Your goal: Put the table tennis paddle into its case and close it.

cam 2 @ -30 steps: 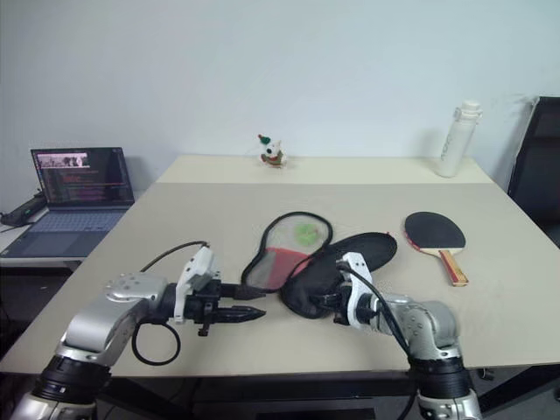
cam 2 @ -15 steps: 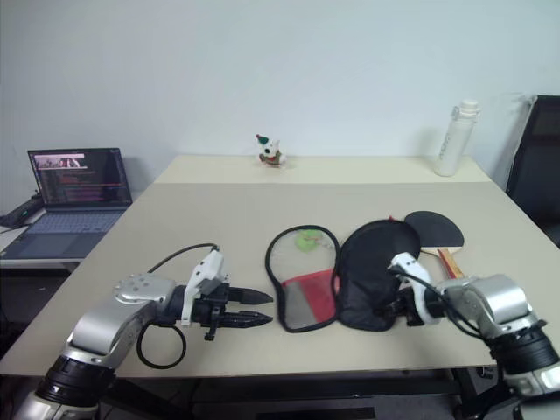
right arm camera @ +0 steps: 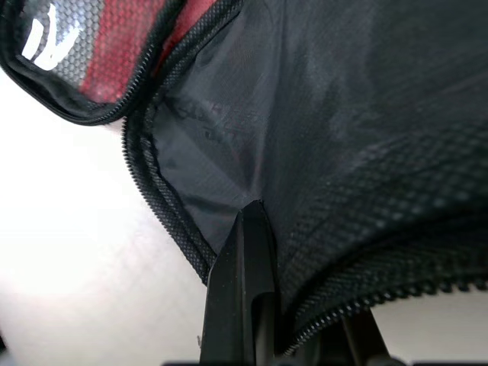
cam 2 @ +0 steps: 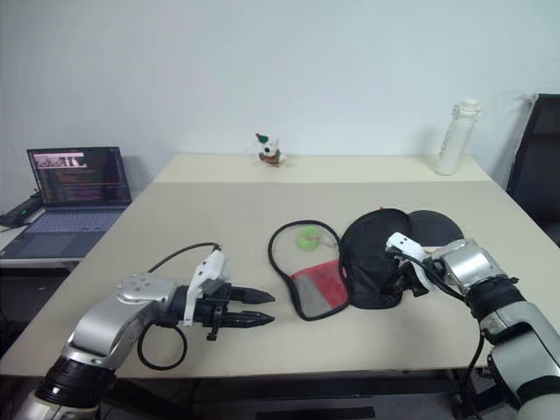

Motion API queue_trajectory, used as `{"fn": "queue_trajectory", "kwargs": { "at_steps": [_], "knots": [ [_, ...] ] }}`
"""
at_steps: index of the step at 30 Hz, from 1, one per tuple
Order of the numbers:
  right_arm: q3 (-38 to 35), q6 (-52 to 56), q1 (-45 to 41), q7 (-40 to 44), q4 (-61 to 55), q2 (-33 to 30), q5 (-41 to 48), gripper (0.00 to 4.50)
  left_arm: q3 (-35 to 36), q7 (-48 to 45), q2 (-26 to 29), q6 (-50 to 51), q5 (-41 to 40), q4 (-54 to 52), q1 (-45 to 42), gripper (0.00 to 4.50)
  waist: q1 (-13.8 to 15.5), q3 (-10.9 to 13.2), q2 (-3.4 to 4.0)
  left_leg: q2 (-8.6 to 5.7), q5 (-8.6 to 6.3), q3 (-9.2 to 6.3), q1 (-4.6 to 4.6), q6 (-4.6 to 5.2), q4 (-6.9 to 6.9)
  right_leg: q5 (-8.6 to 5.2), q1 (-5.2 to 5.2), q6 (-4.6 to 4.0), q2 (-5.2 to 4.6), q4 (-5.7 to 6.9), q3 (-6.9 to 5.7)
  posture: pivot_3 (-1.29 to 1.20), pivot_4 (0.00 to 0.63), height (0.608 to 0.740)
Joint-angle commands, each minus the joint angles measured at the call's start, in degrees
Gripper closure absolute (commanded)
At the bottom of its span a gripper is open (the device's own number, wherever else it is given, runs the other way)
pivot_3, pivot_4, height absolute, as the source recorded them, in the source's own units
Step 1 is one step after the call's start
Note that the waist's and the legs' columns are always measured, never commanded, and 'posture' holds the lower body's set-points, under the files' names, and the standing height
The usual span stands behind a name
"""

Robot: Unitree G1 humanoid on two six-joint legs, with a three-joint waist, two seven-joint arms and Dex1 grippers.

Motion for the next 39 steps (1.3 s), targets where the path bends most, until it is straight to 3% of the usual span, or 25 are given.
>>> {"fn": "queue_trajectory", "kwargs": {
  "at_steps": [1, 6, 13, 19, 24, 31, 35, 39],
  "knots": [
    [-0.9, -3.7, -4.8, 1.0, 6.2, 1.7, -3.9, 4.48, 0.7, 0.6, 0.4, -0.4, -0.7, -2.6, 0.1, 2.42, 0.0, 0.0, 0.0, 0.0, 0.0, 0.01, 0.01, 0.0, 0.0, 0.01, 0.0, 0.0, 0.0, 0.01, 0.01, 0.0, 0.15, 0.74],
    [-3.0, -6.1, -8.8, 0.6, 14.3, 3.7, -6.6, 4.48, 0.5, 0.9, 0.3, -0.4, -0.7, -3.0, 0.4, 2.42, 0.0, 0.0, 0.02, 0.0, 0.0, 0.0, 0.0, -0.01, 0.0, 0.01, -0.01, -0.01, 0.0, 0.03, 0.02, 0.0, 0.15, 0.74],
    [-5.4, -8.5, -10.1, 0.7, 17.7, 2.5, -9.5, 2.03, -0.3, 0.4, 0.0, -1.5, 0.0, -1.7, -0.4, 2.42, 0.0, 0.0, 0.02, -0.01, 0.0, 0.0, 0.0, -0.01, 0.0, 0.01, 0.0, -0.03, 0.0, 0.03, 0.03, 0.0, 0.15, 0.74],
    [-9.9, -10.7, -10.6, -4.1, 19.9, 0.0, -11.1, 0.03, -1.1, -0.1, -0.5, -2.5, 0.3, -0.1, -1.7, 2.42, 0.1, 0.0, 0.04, -0.02, 0.0, 0.01, 0.01, -0.01, 0.01, 0.02, -0.01, -0.03, 0.01, 0.07, 0.04, 0.0, 0.15, 0.74],
    [-16.0, -7.0, -7.8, -5.6, 13.0, -2.4, -8.0, 0.03, -1.4, -0.3, -0.9, -2.9, 0.2, 0.3, -2.2, 2.42, 0.0, 0.0, 0.04, -0.02, 0.0, 0.05, 0.01, -0.01, 0.0, 0.02, -0.02, -0.03, 0.0, 0.06, 0.07, 0.0, 0.15, 0.74],
    [-29.4, 0.0, 2.8, -21.7, -0.4, -2.8, -4.6, 0.03, -0.3, 0.6, -2.0, -2.6, -0.8, 0.5, -5.4, 2.42, 0.2, 0.0, 0.04, 0.0, 0.0, 0.03, 0.0, -0.01, 0.04, 0.02, -0.02, -0.03, 0.03, 0.11, 0.06, 0.0, 0.15, 0.74],
    [-35.0, 0.1, 5.1, -33.7, 0.8, 0.1, -4.2, 0.03, -0.7, 2.9, -4.3, -2.5, 0.4, 3.9, -9.8, 2.42, 0.2, 0.0, 0.04, -0.07, 0.01, 0.08, 0.01, -0.01, 0.1, 0.05, 0.01, -0.01, 0.01, 0.13, 0.13, 0.0, 0.15, 0.74],
    [-37.1, -2.0, 4.6, -39.0, 4.0, 2.2, -4.0, 0.03, -1.4, 4.7, -6.8, -3.8, 2.2, 7.7, -13.7, 2.42, 0.0, 0.0, 0.04, -0.39, 0.01, 0.1, 0.05, 0.0, 0.1, 0.08, 0.01, -0.01, 0.02, 0.18, 0.18, 0.0, 0.15, 0.74]
  ]
}}
